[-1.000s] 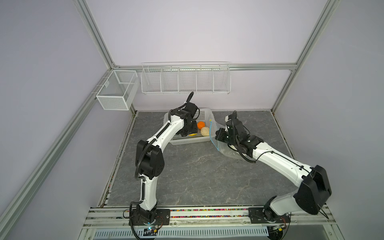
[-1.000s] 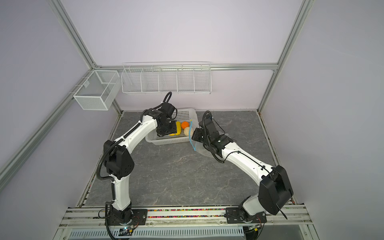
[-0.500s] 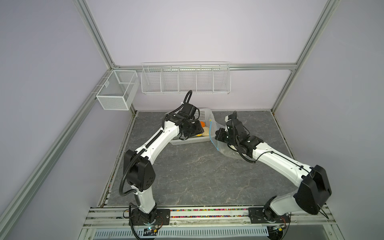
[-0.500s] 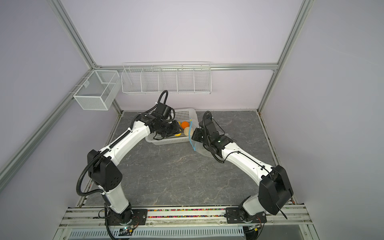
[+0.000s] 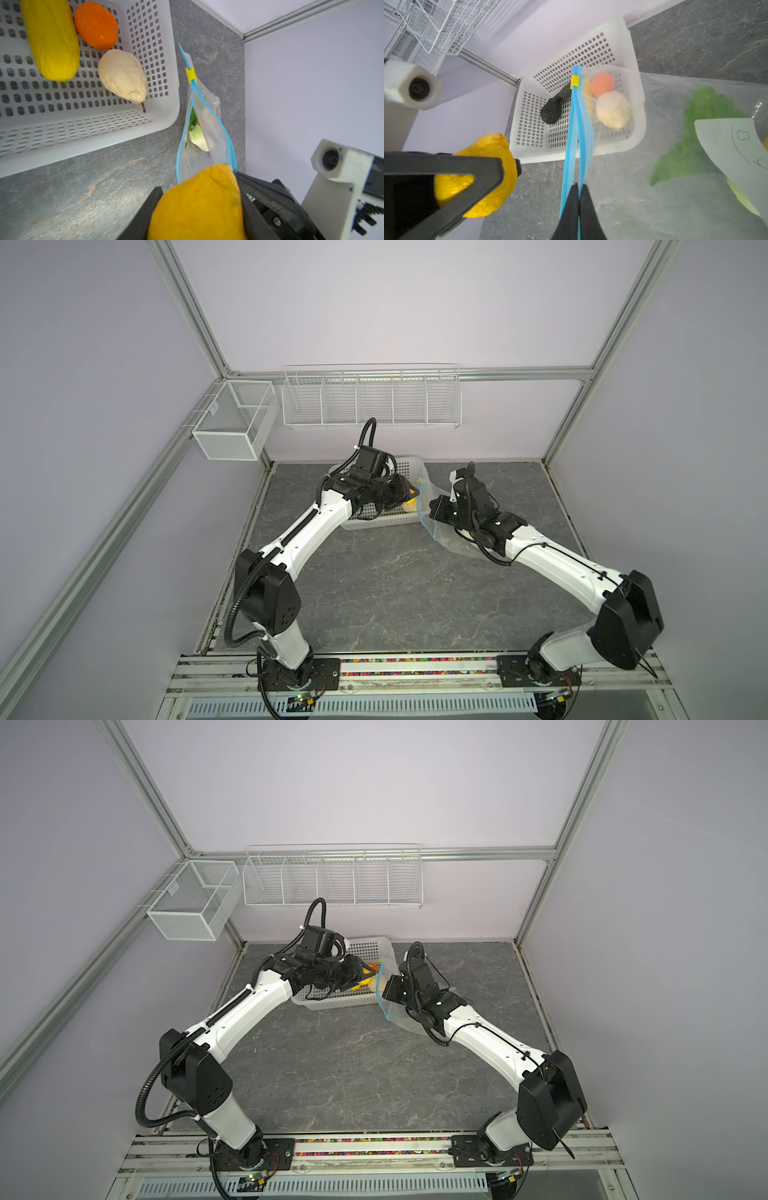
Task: Place the food in the zip-top bag and seal the zipper
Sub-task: 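Lift the yellow pear with the left gripper toward the bag, then carry the yellow pear over the bag mouth beside the right gripper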
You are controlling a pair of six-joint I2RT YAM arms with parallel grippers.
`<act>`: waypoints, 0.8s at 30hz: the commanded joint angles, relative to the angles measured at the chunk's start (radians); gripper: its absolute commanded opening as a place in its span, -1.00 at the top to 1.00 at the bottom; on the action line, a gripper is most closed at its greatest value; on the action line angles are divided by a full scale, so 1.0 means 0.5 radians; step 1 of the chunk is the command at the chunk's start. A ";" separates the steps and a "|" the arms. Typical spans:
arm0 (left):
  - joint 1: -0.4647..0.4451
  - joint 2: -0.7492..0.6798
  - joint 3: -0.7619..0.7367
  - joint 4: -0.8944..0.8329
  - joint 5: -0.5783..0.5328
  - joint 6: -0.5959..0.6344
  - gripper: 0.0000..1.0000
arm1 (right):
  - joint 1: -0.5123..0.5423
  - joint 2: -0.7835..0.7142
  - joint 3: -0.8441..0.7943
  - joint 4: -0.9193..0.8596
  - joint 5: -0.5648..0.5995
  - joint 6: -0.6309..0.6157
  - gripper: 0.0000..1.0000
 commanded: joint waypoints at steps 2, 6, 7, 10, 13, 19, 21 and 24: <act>-0.005 -0.035 -0.067 0.218 0.122 -0.131 0.18 | -0.013 -0.063 -0.039 0.078 -0.048 0.034 0.88; -0.004 -0.033 -0.088 0.297 0.185 -0.199 0.18 | -0.013 -0.083 -0.046 0.078 -0.042 0.035 0.88; -0.004 -0.034 -0.092 0.319 0.195 -0.218 0.18 | -0.012 -0.092 -0.051 0.079 -0.036 0.040 0.88; -0.002 -0.042 -0.131 0.425 0.231 -0.300 0.17 | -0.013 -0.100 -0.058 0.082 -0.033 0.048 0.88; -0.004 -0.042 -0.170 0.504 0.250 -0.363 0.17 | -0.012 -0.105 -0.055 0.081 -0.029 0.053 0.88; -0.005 -0.024 -0.229 0.634 0.292 -0.470 0.17 | -0.013 -0.107 -0.047 0.075 -0.031 0.061 0.88; -0.004 -0.024 -0.238 0.675 0.302 -0.501 0.17 | -0.012 -0.106 -0.046 0.072 -0.032 0.060 0.88; -0.005 -0.032 -0.246 0.699 0.290 -0.518 0.17 | -0.011 -0.106 -0.040 0.068 -0.027 0.063 0.88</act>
